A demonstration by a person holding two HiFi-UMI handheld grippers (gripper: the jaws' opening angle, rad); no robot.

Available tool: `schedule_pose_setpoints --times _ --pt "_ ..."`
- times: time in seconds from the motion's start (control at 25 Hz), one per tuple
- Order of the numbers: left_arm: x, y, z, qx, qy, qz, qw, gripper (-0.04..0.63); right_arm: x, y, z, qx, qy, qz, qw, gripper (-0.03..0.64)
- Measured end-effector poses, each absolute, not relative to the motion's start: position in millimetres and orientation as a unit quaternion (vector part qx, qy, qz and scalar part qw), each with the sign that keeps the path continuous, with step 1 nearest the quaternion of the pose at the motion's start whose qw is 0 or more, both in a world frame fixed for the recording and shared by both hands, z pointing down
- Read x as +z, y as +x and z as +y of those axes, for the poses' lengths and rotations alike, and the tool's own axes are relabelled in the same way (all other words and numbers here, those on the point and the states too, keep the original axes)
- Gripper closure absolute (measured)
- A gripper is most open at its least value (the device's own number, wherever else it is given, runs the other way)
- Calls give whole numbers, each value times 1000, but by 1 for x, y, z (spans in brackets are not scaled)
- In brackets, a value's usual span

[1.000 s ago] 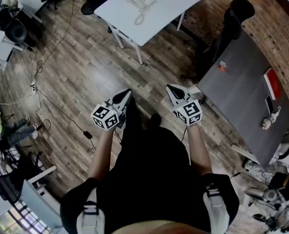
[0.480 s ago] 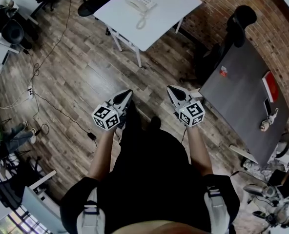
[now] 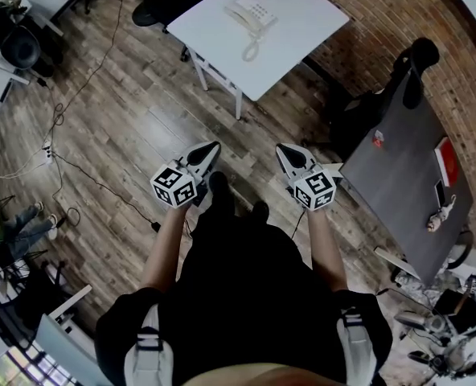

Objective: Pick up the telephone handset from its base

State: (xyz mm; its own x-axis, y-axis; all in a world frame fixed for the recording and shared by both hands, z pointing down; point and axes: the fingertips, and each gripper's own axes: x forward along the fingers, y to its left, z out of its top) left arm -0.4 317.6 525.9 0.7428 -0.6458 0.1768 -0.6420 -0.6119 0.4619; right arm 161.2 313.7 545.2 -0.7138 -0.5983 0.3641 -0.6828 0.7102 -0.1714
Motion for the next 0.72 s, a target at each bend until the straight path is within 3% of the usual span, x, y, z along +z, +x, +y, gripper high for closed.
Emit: schedule_pose_setpoints --times 0.72 --pt "521 -68 228 -1 916 -321 242 575 555 95 228 149 395 -895 142 618"
